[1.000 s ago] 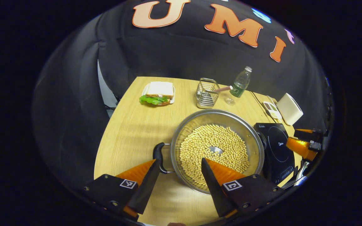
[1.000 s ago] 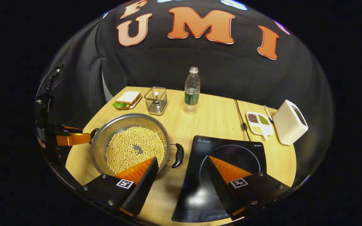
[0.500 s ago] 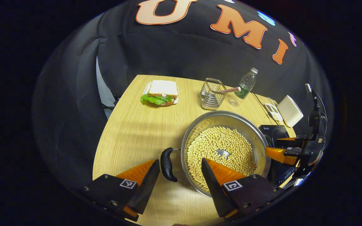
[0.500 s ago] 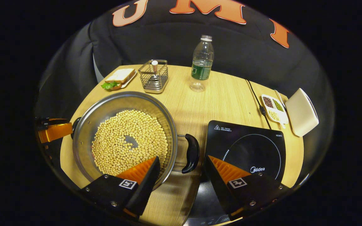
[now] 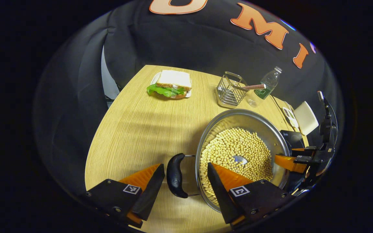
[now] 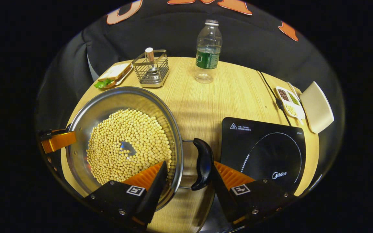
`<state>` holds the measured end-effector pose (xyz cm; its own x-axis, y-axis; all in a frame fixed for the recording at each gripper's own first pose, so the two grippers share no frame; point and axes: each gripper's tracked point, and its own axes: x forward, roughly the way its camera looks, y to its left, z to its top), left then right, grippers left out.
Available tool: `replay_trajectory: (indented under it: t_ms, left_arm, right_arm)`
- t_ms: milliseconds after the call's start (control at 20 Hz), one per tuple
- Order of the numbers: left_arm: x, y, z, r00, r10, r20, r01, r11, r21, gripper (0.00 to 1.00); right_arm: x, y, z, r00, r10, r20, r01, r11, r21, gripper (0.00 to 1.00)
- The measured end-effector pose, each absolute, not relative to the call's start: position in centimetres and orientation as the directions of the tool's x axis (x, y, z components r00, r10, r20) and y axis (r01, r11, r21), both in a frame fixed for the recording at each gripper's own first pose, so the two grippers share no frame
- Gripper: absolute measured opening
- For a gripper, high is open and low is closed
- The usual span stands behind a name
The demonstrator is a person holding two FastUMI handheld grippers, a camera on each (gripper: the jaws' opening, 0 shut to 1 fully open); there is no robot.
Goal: First push the handle of the pot to place it horizontally, then grasp the pot with both hands and set it on the induction cooktop.
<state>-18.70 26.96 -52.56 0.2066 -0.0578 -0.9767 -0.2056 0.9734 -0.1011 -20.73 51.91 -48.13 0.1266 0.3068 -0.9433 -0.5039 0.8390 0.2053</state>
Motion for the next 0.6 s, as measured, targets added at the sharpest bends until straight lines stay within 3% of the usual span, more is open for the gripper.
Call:
replay_trajectory:
  t_ms: [250,350,400,600]
  left_arm:
    - [-19.6,28.4,-54.3,0.176,-0.005,-0.984,-0.237,0.97,-0.047,0.86]
    - [-19.8,28.1,-54.7,0.176,-0.025,-0.984,-0.271,0.96,-0.073,0.8]
    - [-19.9,27.9,-54.7,0.179,-0.034,-0.983,-0.283,0.955,-0.084,0.82]
    - [-19.8,27.2,-55.5,0.199,-0.04,-0.979,-0.319,0.942,-0.103,0.61]
  right_arm:
    - [-20.0,51.6,-48.7,0.153,0.297,-0.943,-0.522,0.834,0.178,0.79]
    - [-20.0,51.7,-48.7,0.16,0.297,-0.941,-0.528,0.831,0.173,0.75]
    - [-20.0,51.7,-48.8,0.163,0.296,-0.941,-0.533,0.829,0.169,0.75]
    - [-19.9,51.8,-48.9,0.169,0.298,-0.94,-0.535,0.828,0.166,0.75]
